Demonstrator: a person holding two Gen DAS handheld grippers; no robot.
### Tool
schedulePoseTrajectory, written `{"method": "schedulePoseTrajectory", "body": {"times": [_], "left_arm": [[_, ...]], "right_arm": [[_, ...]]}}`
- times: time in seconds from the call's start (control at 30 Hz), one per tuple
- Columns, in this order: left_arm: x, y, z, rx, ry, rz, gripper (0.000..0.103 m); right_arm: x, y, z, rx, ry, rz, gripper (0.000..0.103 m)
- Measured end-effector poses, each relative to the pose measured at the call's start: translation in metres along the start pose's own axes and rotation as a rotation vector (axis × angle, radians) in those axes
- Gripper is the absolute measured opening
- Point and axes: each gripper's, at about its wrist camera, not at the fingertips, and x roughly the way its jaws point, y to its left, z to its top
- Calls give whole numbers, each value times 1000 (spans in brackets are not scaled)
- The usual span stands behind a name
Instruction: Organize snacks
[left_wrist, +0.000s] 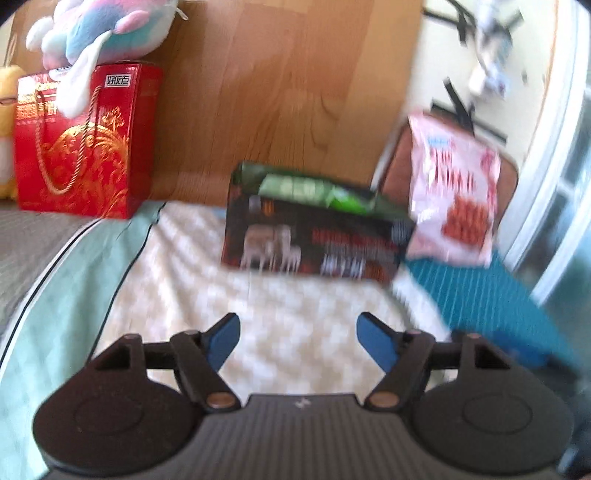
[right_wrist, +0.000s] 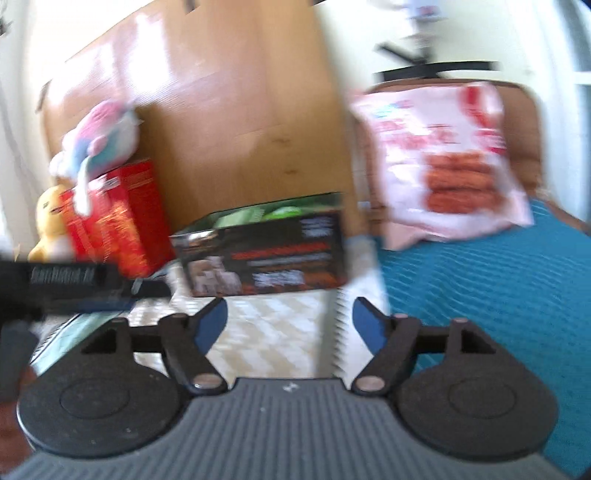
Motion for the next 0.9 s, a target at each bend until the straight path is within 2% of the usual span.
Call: {"method": "schedulePoseTrajectory", "body": {"times": [0.07,0.13,0.17,0.23,0.3,0.43,0.53,0.67,0.9], "left_arm": [[-7,-9,-15,27,9,26,72],[-15,-17,-28,36,-2,66,73],[-19,-19,-34,34,-15,90,81],[-27,-20,-45,26,-38,120,89],[-29,-20,-54,35,-53,159,87],[-38,-21,-56,43,-107,188,90],[-41,-31,-60,98,-135,212,90],[-47,-44,-65,165,-177,238,91],[-45,-43,-62,159,-161,232,92]], "right_arm": [[-15,-7,-8,43,-36,-51,86],[-24,-11,-12,77,-39,-54,86],[-30,-12,-15,82,-48,-59,88],[-41,-10,-24,68,-70,-85,88],[-48,-9,-26,63,-84,-80,89],[-55,-8,-28,52,-106,-81,94],[-50,-8,-26,53,-78,-101,94],[-53,-4,-29,36,-89,-124,95],[-50,-5,-29,34,-65,-119,96]]}}
